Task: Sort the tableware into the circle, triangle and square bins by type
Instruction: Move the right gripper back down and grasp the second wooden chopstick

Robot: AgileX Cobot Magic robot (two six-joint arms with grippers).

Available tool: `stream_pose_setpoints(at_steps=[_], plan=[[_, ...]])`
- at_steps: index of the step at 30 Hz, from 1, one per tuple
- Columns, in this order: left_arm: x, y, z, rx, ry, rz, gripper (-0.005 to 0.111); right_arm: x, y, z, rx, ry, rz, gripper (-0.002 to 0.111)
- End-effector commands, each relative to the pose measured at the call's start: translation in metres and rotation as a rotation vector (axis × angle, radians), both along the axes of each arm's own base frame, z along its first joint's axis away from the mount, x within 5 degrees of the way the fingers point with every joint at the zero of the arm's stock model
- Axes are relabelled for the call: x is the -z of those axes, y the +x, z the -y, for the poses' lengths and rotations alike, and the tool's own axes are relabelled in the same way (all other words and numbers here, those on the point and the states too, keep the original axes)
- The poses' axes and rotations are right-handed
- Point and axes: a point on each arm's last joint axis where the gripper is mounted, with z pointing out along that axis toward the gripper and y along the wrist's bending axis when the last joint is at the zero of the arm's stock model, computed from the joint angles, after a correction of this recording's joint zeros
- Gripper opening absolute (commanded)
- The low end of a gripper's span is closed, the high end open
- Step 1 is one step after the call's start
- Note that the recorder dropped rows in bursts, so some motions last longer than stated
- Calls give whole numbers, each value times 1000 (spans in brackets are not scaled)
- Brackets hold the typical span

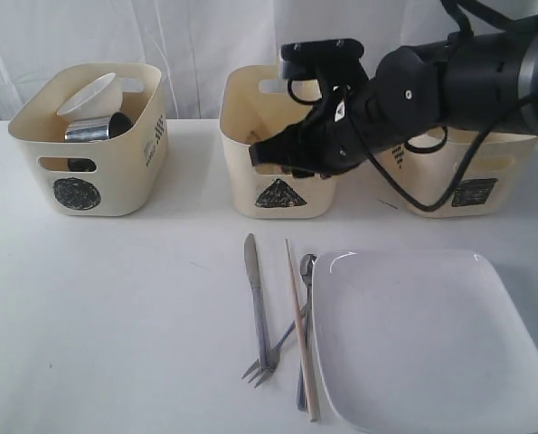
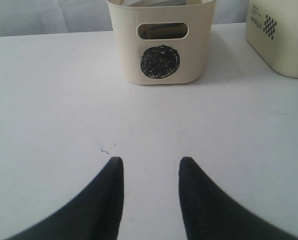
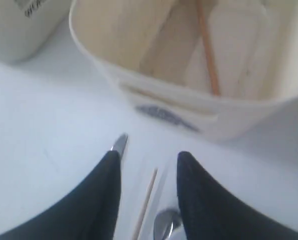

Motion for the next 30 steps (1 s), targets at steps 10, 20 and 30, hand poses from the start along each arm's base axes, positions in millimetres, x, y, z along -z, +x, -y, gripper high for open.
stream_pose_setpoints(at_steps=[10,20,30], plan=[[1,0,0,2,-12,-4,42,54,-52,-11,16,-8,-339,32],[1,0,0,2,-12,-4,42,62,-55,-14,48,33,-328,32],[1,0,0,2,-12,-4,42,86,-48,-17,63,23,-352,32]])
